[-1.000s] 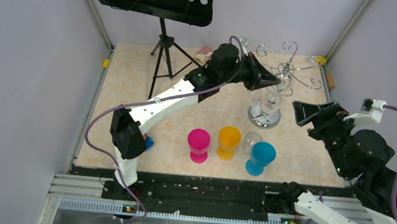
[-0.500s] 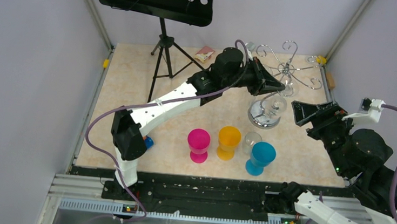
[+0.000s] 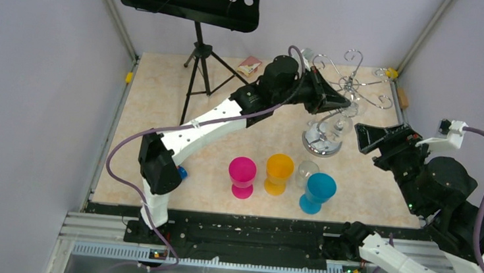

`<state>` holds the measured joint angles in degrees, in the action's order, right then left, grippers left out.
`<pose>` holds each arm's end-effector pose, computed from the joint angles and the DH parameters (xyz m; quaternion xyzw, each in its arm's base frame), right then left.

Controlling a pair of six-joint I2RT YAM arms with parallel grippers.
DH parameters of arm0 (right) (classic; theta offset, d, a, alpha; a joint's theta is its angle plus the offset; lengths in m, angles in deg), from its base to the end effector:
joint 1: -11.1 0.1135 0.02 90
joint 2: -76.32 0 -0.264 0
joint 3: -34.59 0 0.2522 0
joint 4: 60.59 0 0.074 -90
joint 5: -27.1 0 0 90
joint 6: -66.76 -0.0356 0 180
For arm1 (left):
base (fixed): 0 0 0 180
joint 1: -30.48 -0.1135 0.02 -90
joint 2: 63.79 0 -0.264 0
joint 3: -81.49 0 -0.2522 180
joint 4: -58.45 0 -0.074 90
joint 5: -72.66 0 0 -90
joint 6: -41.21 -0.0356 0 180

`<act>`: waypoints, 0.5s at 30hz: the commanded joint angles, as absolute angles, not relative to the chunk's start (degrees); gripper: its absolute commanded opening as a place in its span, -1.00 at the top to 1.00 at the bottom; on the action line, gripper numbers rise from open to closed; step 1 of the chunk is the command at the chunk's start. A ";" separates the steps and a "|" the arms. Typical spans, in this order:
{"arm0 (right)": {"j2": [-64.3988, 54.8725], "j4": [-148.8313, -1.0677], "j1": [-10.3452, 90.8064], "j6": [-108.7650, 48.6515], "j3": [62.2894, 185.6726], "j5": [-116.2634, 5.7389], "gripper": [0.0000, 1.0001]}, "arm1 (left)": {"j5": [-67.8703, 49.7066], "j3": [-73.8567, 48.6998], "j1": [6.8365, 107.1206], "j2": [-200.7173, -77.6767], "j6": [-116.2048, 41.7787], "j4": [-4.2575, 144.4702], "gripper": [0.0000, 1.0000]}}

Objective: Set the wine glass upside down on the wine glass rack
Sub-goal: Turn the wine glass upside down at the wine rack.

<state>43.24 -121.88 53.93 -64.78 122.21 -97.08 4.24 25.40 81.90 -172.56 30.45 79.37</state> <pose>0.0487 0.0179 0.4509 0.1872 0.7167 0.2636 0.6180 0.2735 -0.3638 0.4185 -0.0533 0.7376 -0.6565 0.1487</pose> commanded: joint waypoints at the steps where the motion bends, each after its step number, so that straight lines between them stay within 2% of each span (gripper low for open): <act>1: 43.32 -120.79 53.37 -63.59 122.70 -97.50 -0.62 | 3.81 30.41 82.16 -173.21 28.95 75.96 1.00; 15: 43.49 -120.94 53.37 -63.54 122.62 -97.71 -0.62 | 1.97 31.62 82.09 -174.86 28.42 76.49 1.00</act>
